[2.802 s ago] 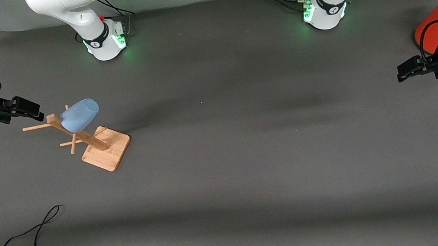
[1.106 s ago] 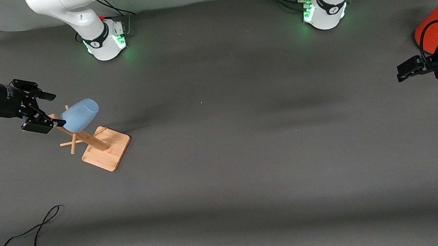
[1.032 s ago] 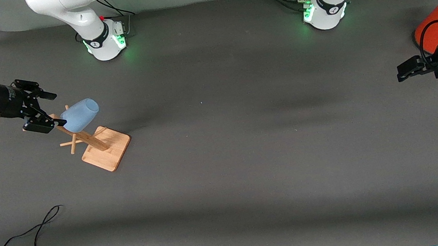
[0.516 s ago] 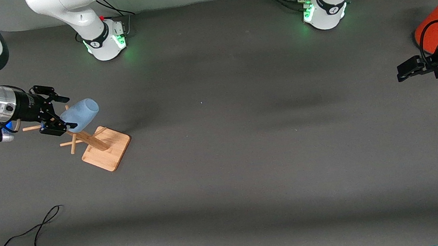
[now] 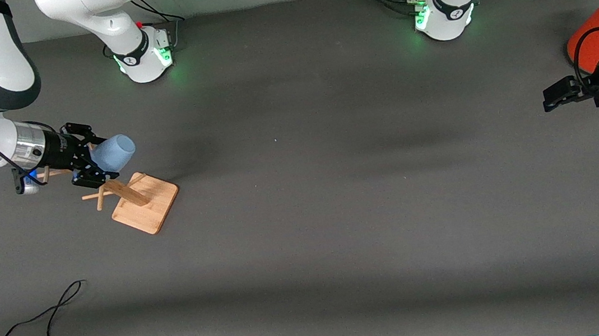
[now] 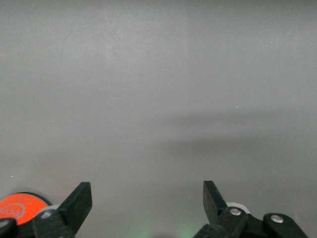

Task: Rotate and upright cup with both arms
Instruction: 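Grasp the blue cup with the right gripper and pull it off the peg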

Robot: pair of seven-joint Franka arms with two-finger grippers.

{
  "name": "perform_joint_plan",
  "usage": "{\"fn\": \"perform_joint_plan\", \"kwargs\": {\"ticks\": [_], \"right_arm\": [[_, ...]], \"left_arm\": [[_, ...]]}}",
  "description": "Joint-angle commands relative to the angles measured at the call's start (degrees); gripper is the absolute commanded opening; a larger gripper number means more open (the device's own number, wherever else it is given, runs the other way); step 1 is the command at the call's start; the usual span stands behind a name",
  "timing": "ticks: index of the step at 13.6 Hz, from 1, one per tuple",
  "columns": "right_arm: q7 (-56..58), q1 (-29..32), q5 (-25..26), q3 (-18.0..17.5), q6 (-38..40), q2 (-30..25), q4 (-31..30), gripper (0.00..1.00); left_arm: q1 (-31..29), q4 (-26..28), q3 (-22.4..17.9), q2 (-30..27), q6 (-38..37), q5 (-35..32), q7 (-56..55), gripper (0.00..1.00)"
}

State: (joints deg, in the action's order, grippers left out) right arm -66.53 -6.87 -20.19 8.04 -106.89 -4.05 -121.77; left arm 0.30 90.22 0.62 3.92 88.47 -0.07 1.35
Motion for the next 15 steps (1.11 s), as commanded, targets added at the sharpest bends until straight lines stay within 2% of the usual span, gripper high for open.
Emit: {"fn": "perform_joint_plan", "kwargs": {"ticks": [1,3,6,9,12,15], "right_arm": [[-1.15,-0.33,-1.25,-0.13,-1.13,-1.66,-1.45,0.66],[-0.97,-0.33,-1.25,-0.13,-1.04,-1.48,-1.28,0.58],[-1.5,-0.33,-3.26,-0.13,0.79,-1.84,0.47,0.58],[-1.76,-0.25,-3.71,-0.04,6.06,-1.84,5.12,0.58],[-3.69,-0.33,-6.87,-0.22,7.74,-2.45,7.94,0.58],[-7.54,-0.42,-10.29,-4.6,7.13,-2.36,10.93,0.58]], "left_arm": [[-0.21,-0.66,0.17,0.21,-0.58,0.24,0.06,1.0],[-0.21,-0.66,0.17,0.21,-0.58,0.24,0.06,1.0],[-0.21,-0.66,0.17,0.21,-0.58,0.24,0.06,1.0],[-0.21,-0.66,0.17,0.21,-0.58,0.24,0.06,1.0],[-0.21,-0.66,0.17,0.21,-0.5,0.24,0.06,1.0],[-0.21,-0.66,0.17,0.21,-0.5,0.24,0.06,1.0]]}}
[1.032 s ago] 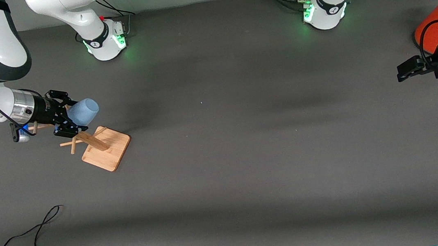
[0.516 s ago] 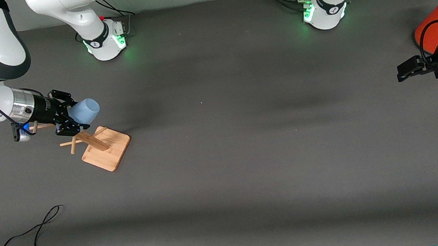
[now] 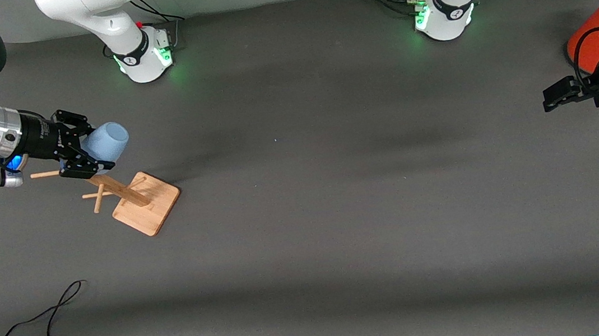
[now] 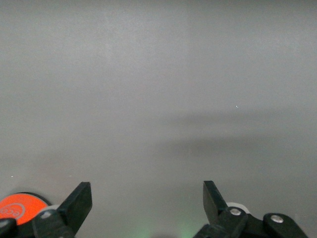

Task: Rotate and upright cup with both arms
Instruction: 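Grasp the blue cup with the right gripper and pull it off the peg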

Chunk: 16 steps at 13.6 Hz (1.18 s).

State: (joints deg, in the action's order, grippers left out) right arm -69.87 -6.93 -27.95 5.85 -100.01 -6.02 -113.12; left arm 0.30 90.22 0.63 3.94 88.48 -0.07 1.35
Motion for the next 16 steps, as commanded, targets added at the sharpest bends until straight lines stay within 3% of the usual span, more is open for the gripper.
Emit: {"fn": "perform_joint_plan", "kwargs": {"ticks": [1,5,7,11,12,15,16], "right_arm": [[-5.53,-0.36,-2.81,-5.12,-0.27,-0.31,3.42,0.58],[-15.27,-0.36,-1.85,-18.65,-12.37,0.92,4.22,0.58],[-19.5,-0.45,1.12,-24.46,-19.58,3.72,4.22,0.58],[-24.94,-0.89,19.03,-37.64,-27.6,12.5,5.18,0.58],[-27.4,-1.67,25.51,-40.02,-27.87,15.31,5.97,0.58],[-43.43,-7.2,47.39,-42.77,-28.31,27.24,9.48,0.58],[-50.38,-8.52,52.07,-42.94,-28.31,31.9,12.11,0.58]], "left_arm": [[-0.21,-0.66,0.17,0.28,-0.5,0.24,0.06,1.0],[-0.21,-0.66,0.17,0.28,-0.5,0.24,0.06,1.0],[-0.21,-0.66,0.17,0.28,-0.5,0.24,0.06,1.0],[-0.21,-0.66,0.17,0.28,-0.41,0.24,-0.03,1.0],[-0.21,-0.66,0.17,0.28,-0.41,0.24,-0.03,1.0],[-0.21,-0.66,0.17,0.28,-0.32,0.24,-0.03,1.0],[-0.3,-0.66,0.17,0.36,-0.32,0.24,-0.03,1.0]]}}
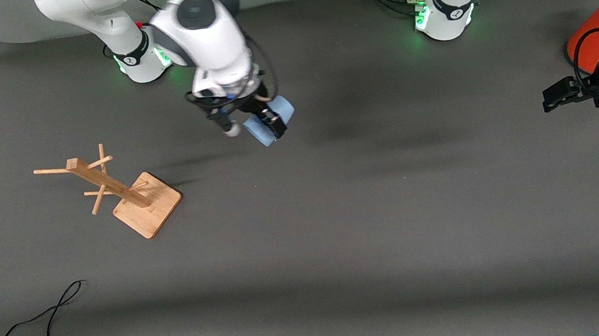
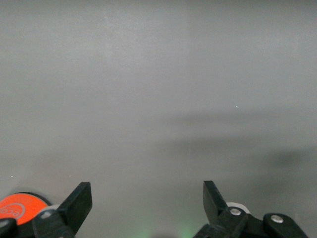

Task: Rotate and upright cup with both arms
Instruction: 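Carry the cup to mid-table and lay it on its side, releasing it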

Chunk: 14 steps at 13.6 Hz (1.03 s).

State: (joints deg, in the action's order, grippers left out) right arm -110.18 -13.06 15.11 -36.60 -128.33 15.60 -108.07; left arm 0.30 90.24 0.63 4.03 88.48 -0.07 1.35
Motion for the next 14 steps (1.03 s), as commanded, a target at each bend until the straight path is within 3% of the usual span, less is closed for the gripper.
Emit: {"fn": "perform_joint_plan", "kwargs": {"ticks": [1,4,8,10,13,14], "right_arm": [[-14.58,-4.24,11.15,-0.49,0.01,14.16,9.09,0.58],[-26.8,-9.34,12.22,0.03,0.01,24.1,15.68,0.58],[-34.48,-11.11,14.95,0.04,0.01,29.3,16.14,0.59],[-35.27,-12.08,16.17,0.12,0.01,30.27,15.7,0.67],[-36.25,-12.08,18.11,0.39,-0.17,32.29,15.88,0.68],[-36.25,-12.08,18.2,0.82,-0.17,32.39,15.79,0.82]], "left_arm": [[-0.3,-0.59,0.08,0.27,-0.33,0.24,-0.03,1.0],[-0.3,-0.67,0.16,0.27,-0.33,0.24,-0.03,1.0],[-0.3,-0.59,0.16,0.36,-0.33,0.24,-0.03,1.0],[-0.3,-0.67,0.08,0.54,-0.24,0.24,-0.03,1.0],[-0.3,-0.67,0.07,0.63,-0.24,0.24,-0.03,1.0],[-0.3,-0.67,0.16,0.63,-0.33,0.24,-0.03,1.0]]}}
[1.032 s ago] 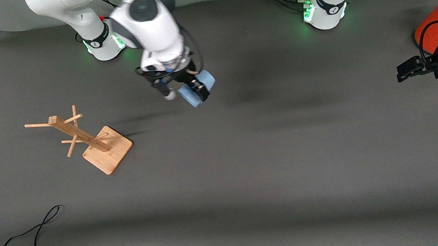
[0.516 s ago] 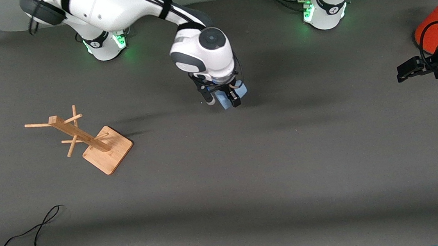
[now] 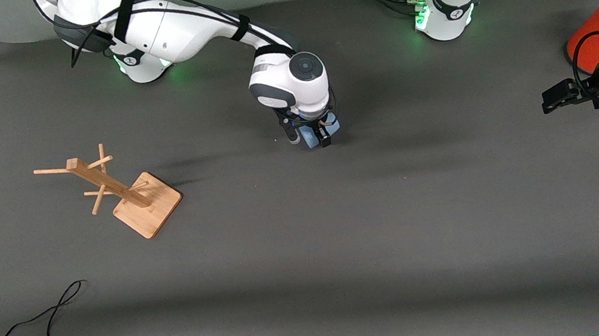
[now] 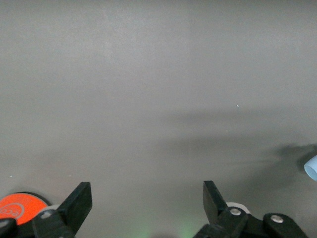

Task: Rotate and upright cup with both arms
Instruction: 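Carry the cup to mid-table and lay it on its side, releasing it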

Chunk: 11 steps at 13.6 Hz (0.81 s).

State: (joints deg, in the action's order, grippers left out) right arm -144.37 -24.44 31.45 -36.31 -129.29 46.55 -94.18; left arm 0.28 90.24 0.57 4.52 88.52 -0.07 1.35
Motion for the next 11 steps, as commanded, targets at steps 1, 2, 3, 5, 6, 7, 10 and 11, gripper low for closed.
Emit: {"fn": "perform_joint_plan", "kwargs": {"ticks": [1,2,3,5,6,7,10,11], "right_arm": [[-2.06,-0.78,1.86,0.97,0.79,1.43,1.98,1.0],[-2.15,-0.69,1.77,0.98,0.88,1.35,2.24,1.0],[-2.15,-0.61,1.69,0.98,0.88,1.17,2.42,1.0],[-2.15,-0.52,1.42,0.8,1.4,0.38,4.08,1.0],[-2.06,-0.52,1.33,0.63,2.1,0.03,5.05,1.0],[-1.45,-0.43,1.42,0.54,2.72,-1.28,5.15,1.0],[5.28,-0.34,0.99,0.1,9.9,-6.63,5.93,1.0],[9.06,-0.17,0.72,-0.51,14.28,-8.74,6.81,1.0]], "left_arm": [[-0.28,-0.59,0.14,0.14,-0.45,0.24,-0.03,1.0],[-0.28,-0.59,0.13,0.14,-0.63,0.24,-0.03,1.0],[-0.28,-0.59,0.13,0.23,-0.63,0.33,0.06,1.0],[-1.42,-0.68,0.22,0.49,-0.45,0.42,-0.03,1.0],[-1.43,-0.68,0.22,0.49,-0.71,0.42,-0.03,1.0],[-1.43,-0.68,0.22,0.4,-0.8,0.42,-0.03,1.0],[-1.34,-0.68,0.31,0.4,-1.15,0.42,-0.29,1.0],[-1.25,-0.76,0.31,0.4,-1.5,0.42,-0.29,1.0]]}}
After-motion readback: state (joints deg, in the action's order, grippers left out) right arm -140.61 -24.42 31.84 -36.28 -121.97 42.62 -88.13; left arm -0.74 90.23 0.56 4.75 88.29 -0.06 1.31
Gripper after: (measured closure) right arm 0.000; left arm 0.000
